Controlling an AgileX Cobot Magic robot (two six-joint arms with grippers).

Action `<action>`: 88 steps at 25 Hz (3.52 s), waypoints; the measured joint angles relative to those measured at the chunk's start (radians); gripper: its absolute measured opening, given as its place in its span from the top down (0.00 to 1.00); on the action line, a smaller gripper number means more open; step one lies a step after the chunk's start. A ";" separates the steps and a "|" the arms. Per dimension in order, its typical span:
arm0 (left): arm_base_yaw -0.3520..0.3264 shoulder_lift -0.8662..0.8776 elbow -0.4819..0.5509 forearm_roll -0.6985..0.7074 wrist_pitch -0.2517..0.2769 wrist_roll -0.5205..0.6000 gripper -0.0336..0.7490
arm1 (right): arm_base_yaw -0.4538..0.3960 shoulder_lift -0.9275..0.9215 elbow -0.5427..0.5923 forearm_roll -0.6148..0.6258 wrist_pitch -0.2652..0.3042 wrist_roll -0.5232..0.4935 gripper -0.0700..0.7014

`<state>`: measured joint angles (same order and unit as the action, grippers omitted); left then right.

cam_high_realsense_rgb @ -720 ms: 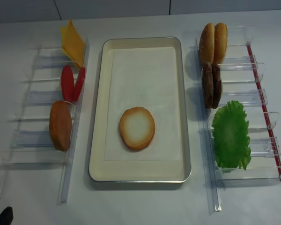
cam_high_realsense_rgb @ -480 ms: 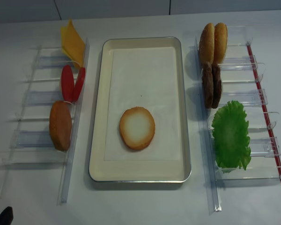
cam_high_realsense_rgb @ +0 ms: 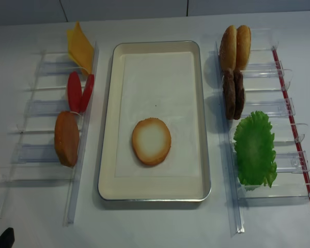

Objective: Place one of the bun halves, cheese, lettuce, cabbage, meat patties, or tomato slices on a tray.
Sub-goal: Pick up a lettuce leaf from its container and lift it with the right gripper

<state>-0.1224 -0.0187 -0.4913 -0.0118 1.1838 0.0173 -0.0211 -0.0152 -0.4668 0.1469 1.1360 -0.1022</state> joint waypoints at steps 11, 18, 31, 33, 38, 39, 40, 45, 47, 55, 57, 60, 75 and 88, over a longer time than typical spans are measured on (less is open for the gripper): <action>0.000 0.000 0.000 0.000 0.000 0.000 0.54 | 0.000 0.000 0.000 0.025 -0.004 0.000 0.67; 0.000 0.000 0.000 0.000 0.000 0.000 0.54 | 0.000 0.000 0.000 0.040 -0.005 0.000 0.60; 0.000 0.000 0.000 0.000 0.000 0.000 0.54 | 0.000 0.427 -0.167 0.150 -0.043 -0.028 0.24; 0.000 0.000 0.000 0.000 0.000 0.000 0.54 | 0.000 0.524 -0.202 0.175 -0.043 -0.028 0.23; 0.000 0.000 0.000 0.000 0.000 0.000 0.54 | 0.000 0.751 -0.289 0.250 -0.043 -0.055 0.23; 0.000 0.000 0.000 0.000 0.000 0.000 0.54 | 0.000 0.796 -0.303 0.257 -0.043 -0.068 0.23; 0.000 0.000 0.000 0.000 0.000 0.000 0.54 | 0.000 0.836 -0.311 0.266 -0.043 -0.078 0.23; 0.000 0.000 0.000 0.000 0.000 0.000 0.54 | 0.000 0.987 -0.338 0.278 -0.062 -0.118 0.23; 0.000 0.000 0.000 0.000 0.000 0.000 0.54 | 0.000 1.030 -0.345 0.285 -0.062 -0.139 0.23; 0.000 0.000 0.000 0.000 0.000 0.000 0.54 | 0.110 1.114 -0.354 0.278 -0.130 -0.131 0.23; 0.000 0.000 0.000 0.000 0.000 0.000 0.54 | 0.117 1.123 -0.354 0.250 -0.138 -0.104 0.23; 0.000 0.000 0.000 0.000 0.000 0.000 0.54 | 0.120 1.125 -0.354 0.234 -0.147 -0.090 0.23; 0.000 0.000 0.000 0.000 0.000 0.000 0.54 | 0.120 1.157 -0.355 0.238 -0.162 -0.086 0.32; 0.000 0.000 0.000 0.000 0.000 0.000 0.54 | 0.120 1.165 -0.355 0.238 -0.162 -0.085 0.43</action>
<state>-0.1224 -0.0187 -0.4913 -0.0118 1.1838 0.0173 0.0990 1.1503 -0.8214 0.3852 0.9736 -0.1867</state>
